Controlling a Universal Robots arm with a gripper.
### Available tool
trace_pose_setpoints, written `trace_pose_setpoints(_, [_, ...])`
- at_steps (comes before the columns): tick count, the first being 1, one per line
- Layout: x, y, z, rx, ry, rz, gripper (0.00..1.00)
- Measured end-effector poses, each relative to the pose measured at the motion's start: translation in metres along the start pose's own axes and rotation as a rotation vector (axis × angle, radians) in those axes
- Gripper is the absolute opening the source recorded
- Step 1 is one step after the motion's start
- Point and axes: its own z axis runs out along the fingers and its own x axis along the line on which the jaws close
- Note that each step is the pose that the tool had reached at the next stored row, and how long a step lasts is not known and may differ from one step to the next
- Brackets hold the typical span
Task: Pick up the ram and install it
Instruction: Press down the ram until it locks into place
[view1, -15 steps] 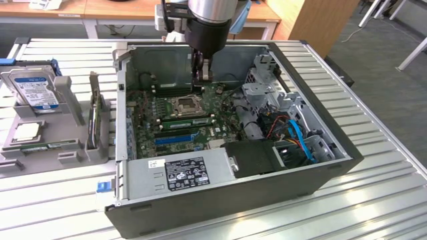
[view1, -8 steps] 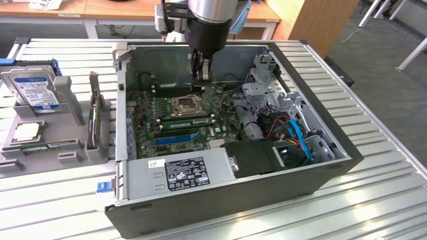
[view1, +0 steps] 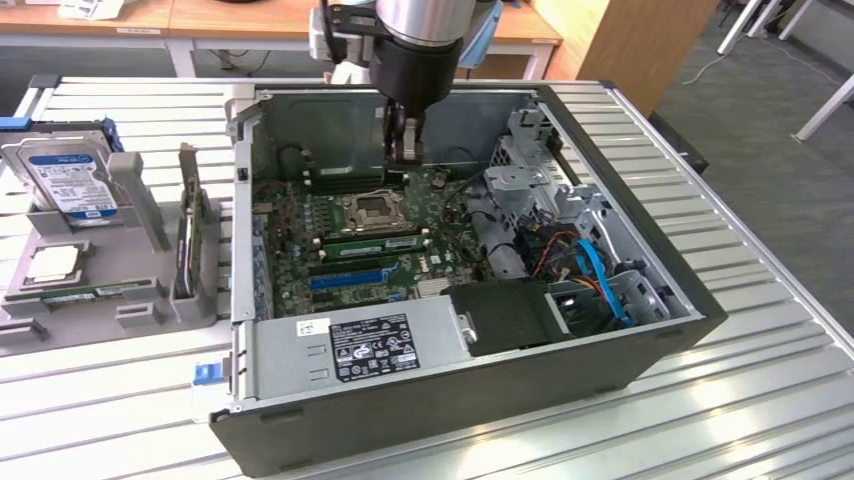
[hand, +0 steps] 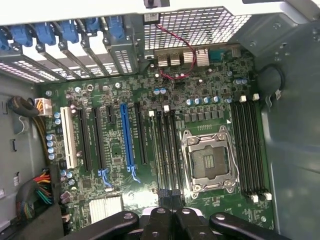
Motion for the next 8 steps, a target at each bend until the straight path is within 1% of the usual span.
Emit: trace_pose_setpoints(8, [0.0, 0.0, 0.0, 0.0027, -0.0017, 0.045, 0.1])
